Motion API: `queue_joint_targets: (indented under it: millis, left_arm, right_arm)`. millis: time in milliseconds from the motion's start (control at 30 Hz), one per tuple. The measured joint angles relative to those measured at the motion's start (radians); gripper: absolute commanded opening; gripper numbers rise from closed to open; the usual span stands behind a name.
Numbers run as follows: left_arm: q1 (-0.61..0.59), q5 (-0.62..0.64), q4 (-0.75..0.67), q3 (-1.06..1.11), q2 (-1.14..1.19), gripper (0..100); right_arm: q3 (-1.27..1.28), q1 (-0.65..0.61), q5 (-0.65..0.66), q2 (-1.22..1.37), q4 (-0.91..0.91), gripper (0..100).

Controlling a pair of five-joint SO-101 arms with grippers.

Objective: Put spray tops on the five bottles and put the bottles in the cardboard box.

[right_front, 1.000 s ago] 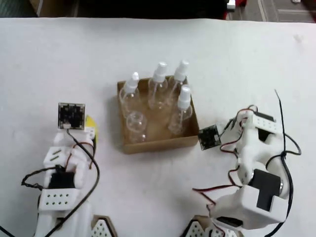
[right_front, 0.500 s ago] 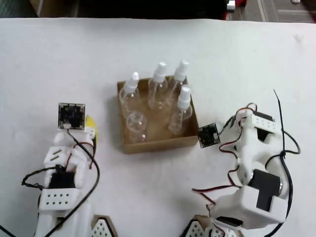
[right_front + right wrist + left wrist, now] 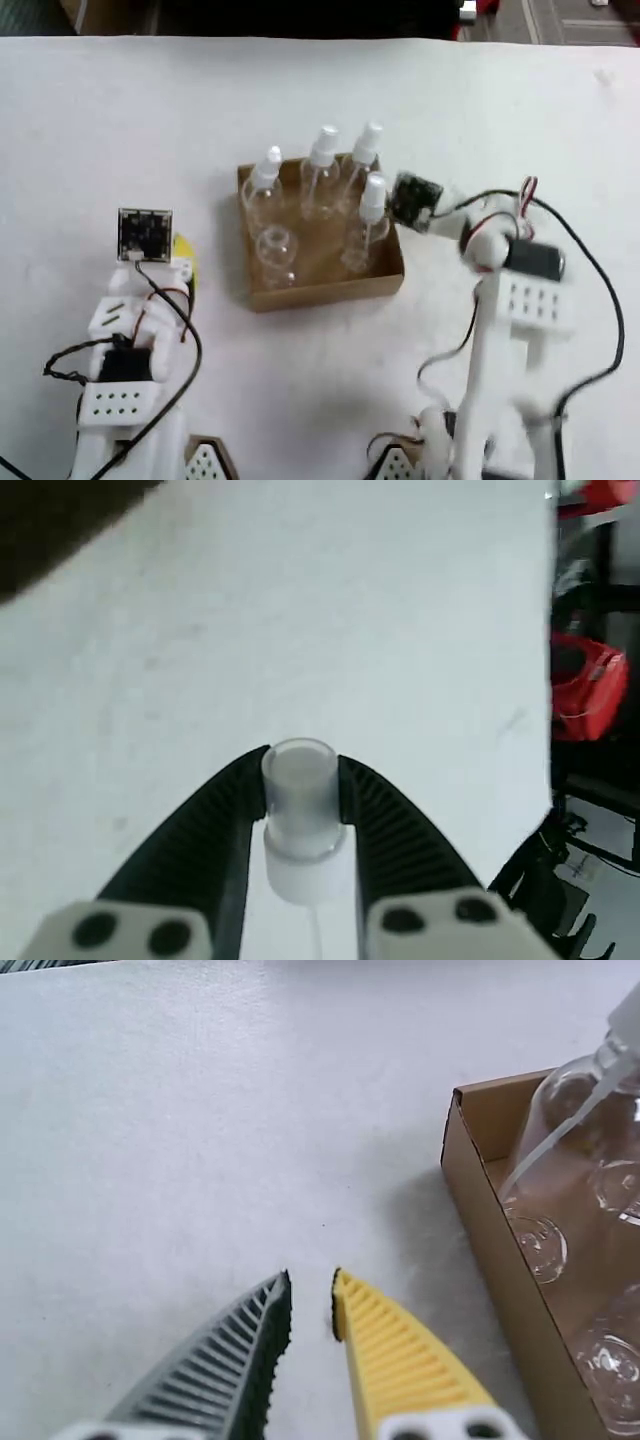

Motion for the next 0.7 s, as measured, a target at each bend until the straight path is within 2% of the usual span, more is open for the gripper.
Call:
queue_joint_targets:
  millis: [233,300,433,600,700]
  left_arm:
    - [0.000,0.000,0.000,0.000,0.000,7]
    - [0.000,0.000,0.000,0.000,0.000,7]
    - [0.000,0.000,0.000,0.000,0.000,7]
    - [0.000,0.000,0.000,0.000,0.000,7]
    - [0.000,0.000,0.000,0.000,0.000,7]
  right_arm:
    - [-0.150,-0.235,-0.598,-0.351,0.000,1.6]
    - [-0.201,-0.270,-0.730,-0.407,0.000,1.6]
    - [-0.265,-0.307,-0.885,-0.500,0.000,1.6]
    - [-0.328,-0.365,-0.997,-0.603,0.000,1.6]
    - [-0.342,-0.439,-1.051,-0.620,-0.078,1.6]
